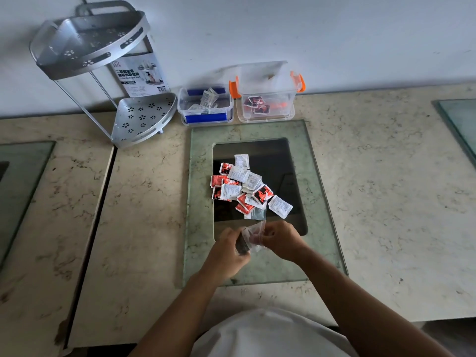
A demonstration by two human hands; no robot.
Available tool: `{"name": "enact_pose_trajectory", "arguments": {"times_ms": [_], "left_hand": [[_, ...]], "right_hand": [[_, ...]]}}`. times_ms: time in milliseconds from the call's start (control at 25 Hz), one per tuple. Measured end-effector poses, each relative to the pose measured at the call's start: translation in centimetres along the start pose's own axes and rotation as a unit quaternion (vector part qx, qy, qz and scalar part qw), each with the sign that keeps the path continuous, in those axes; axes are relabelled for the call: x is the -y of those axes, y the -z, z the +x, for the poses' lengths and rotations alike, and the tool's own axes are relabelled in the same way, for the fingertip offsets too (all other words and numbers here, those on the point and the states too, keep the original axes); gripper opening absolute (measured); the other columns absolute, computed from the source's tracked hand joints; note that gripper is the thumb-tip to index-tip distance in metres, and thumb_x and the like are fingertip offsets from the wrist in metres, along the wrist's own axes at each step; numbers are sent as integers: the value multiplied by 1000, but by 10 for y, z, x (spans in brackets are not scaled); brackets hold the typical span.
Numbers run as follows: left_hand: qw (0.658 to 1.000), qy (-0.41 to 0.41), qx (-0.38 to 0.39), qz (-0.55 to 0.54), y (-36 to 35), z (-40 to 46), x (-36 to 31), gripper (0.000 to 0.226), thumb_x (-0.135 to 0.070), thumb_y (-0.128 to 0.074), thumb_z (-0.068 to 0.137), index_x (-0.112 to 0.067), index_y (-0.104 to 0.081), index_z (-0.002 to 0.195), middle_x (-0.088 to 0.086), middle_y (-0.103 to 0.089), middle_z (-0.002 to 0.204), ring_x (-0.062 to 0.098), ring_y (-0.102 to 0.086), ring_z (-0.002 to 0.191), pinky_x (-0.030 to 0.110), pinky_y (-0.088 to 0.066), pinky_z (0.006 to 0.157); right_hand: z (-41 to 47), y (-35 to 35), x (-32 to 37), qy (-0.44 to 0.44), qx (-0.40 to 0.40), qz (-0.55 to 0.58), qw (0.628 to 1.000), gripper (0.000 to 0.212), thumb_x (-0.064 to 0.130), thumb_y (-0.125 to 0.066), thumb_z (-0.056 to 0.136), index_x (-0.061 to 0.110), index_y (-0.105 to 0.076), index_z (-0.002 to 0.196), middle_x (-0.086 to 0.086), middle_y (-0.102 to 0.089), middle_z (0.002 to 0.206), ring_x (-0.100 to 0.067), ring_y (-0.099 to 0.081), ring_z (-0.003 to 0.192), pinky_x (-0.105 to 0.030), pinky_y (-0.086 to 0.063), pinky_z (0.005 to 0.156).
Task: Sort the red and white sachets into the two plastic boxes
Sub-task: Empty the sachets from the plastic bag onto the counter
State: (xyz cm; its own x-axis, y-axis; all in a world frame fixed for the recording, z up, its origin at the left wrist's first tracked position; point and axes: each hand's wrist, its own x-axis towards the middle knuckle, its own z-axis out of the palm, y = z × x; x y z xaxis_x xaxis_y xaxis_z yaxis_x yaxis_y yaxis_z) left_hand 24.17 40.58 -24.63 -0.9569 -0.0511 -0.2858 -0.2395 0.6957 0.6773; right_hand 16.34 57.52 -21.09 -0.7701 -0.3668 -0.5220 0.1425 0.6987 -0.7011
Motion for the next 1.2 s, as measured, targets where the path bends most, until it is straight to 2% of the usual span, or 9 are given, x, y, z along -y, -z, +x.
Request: {"name": "enact_pose_trajectory", "arguments": {"times_ms": [120,280,480,600,720,800,920,1040,1200], "left_hand": [[999,26,0,-39,7,7,-4,48,-31,-73,81,-26,-57,125,-3,-56,110,12,-62,89,16,-48,73],[970,107,-30,-214,24,22,-13,40,-48,-81,77,-22,-64,103,-4,-72,86,9,-67,71,20,-50,58],[899,162,-84,-399,47,61,-20,49,-63,-68,80,-15,-65,86,-9,-56,53,9,-47,41,27,-36,46],[871,196,-132,-431,65,92,-28,36,-40,-46,103,-11,-64,95,-10,-52,48,4,-46,41,23,-35,42],[834,238,-161,-472,93,135,-38,28,-20,-42,101,-7,-62,87,0,-51,52,10,-44,33,21,-34,38],[836,233,-174,-465,114,166,-39,27,-17,-44,95,-6,-60,76,12,-50,56,21,-45,35,26,-36,39],[876,189,-181,-404,151,211,-34,25,-28,-56,89,-14,-69,72,16,-65,65,29,-59,54,40,-49,51],[906,147,-156,-365,194,258,-29,19,-26,-59,98,-13,-70,89,10,-73,69,25,-63,52,30,-49,49],[931,134,-141,-310,234,323,-14,41,-37,-61,97,2,-68,88,10,-71,58,19,-56,40,27,-40,43]], "right_hand": [[11,0,5,-4,-18,39,999,21,27,-68,92,9,-76,89,-9,-76,80,-22,-73,68,-42,-62,67],[24,8,26,-39,-44,302,951,16,12,-56,99,6,-71,101,-20,-75,95,-36,-77,75,-58,-60,79],[52,19,64,-5,-67,404,912,23,20,-49,104,10,-50,124,-23,-71,103,-36,-74,71,-53,-60,76],[75,20,86,-6,-46,412,910,30,21,-58,100,13,-48,127,-14,-73,100,-28,-74,66,-47,-61,73],[111,23,107,2,-39,365,930,31,18,-66,95,5,-57,121,-12,-77,93,-28,-75,70,-36,-60,63],[142,31,121,6,-52,350,935,29,18,-70,93,2,-64,116,-13,-78,91,-31,-76,76,-43,-61,71],[191,54,150,26,-69,330,941,21,19,-71,92,6,-71,108,-11,-78,90,-27,-77,79,-40,-62,74],[241,81,187,65,-69,306,947,6,17,-68,94,13,-70,98,-9,-77,84,-20,-75,66,-33,-61,62],[303,95,223,75,-115,256,957,24,19,-65,96,14,-55,116,-15,-74,81,-24,-69,57,-34,-53,53]]}}
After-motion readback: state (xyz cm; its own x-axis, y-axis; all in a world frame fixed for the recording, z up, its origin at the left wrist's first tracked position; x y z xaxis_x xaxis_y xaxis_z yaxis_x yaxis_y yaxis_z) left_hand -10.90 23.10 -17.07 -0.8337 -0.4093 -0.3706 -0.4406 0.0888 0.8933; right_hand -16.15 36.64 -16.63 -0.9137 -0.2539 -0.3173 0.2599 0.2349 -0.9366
